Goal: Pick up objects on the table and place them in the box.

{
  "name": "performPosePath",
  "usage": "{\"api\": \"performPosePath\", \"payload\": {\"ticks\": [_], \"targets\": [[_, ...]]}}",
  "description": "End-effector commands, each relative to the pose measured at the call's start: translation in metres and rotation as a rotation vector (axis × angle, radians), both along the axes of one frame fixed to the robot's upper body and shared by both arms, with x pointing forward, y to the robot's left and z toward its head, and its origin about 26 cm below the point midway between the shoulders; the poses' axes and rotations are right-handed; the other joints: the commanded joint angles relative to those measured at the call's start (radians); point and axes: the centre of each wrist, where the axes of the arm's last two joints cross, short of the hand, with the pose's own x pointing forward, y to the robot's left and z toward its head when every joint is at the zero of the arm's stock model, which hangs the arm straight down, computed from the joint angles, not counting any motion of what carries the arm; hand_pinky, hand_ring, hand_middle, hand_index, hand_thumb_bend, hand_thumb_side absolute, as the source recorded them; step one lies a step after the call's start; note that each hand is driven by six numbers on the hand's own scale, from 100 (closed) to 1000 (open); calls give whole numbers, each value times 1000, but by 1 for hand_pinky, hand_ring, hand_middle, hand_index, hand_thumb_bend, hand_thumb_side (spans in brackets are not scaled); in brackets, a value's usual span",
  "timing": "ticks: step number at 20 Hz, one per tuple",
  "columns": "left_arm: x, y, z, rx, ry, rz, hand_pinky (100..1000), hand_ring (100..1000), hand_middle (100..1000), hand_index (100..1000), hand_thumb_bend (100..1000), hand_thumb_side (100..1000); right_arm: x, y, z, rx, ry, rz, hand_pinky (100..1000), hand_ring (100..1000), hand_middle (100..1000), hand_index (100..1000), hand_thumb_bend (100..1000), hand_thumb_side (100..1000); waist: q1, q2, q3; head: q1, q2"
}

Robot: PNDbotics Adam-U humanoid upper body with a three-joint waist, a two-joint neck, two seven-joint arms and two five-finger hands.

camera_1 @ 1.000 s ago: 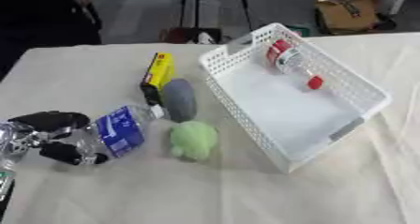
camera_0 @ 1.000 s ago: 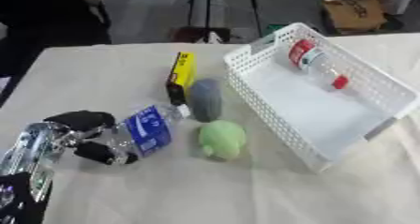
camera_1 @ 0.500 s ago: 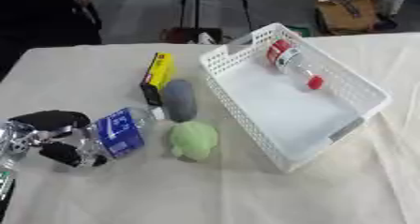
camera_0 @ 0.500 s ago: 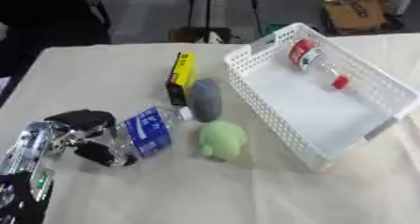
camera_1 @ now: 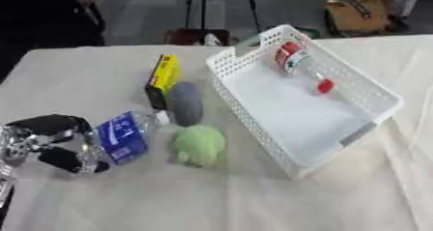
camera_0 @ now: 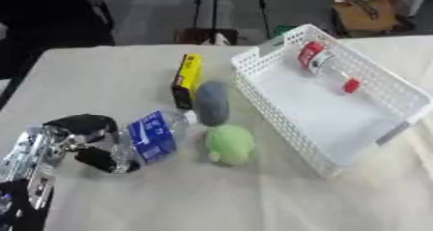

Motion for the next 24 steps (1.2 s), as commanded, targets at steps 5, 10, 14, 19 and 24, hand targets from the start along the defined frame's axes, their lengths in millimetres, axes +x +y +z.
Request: {"api": "performPosePath", "payload": {"ticks": [5,10,14,19,24], "targets": [[-7,5,22,-8,-75,26,926,881,852,642,100,739,-3,-1,9,-17,-32,-2,678,602,529,751,100,854,-6,-19,6,-4,-11],[-11,6,33,-18,-118,38,923,879,851,641,100,743,-3,-1,9,-16,-33,-1,678,602,530,750,100,854,-9,-24,10,-5,-14],[-16,6,46,-36,-162,34,922,880,850,639,100,734,-3,-1,9,-15,-33,-1,678,602,530,750,100,854,-10,-28,13,-7,-13],[-19,5,59,-40,-203,17,921,879,849,639,100,721,-3,-1,9,-16,-32,-4,678,603,530,750,100,855,-11,-31,14,-8,-11],[-22,4,79,-34,-259,-8,919,878,848,639,100,715,-3,0,8,-14,-32,-4,679,603,530,750,100,855,-11,-36,16,-9,-7]]}}
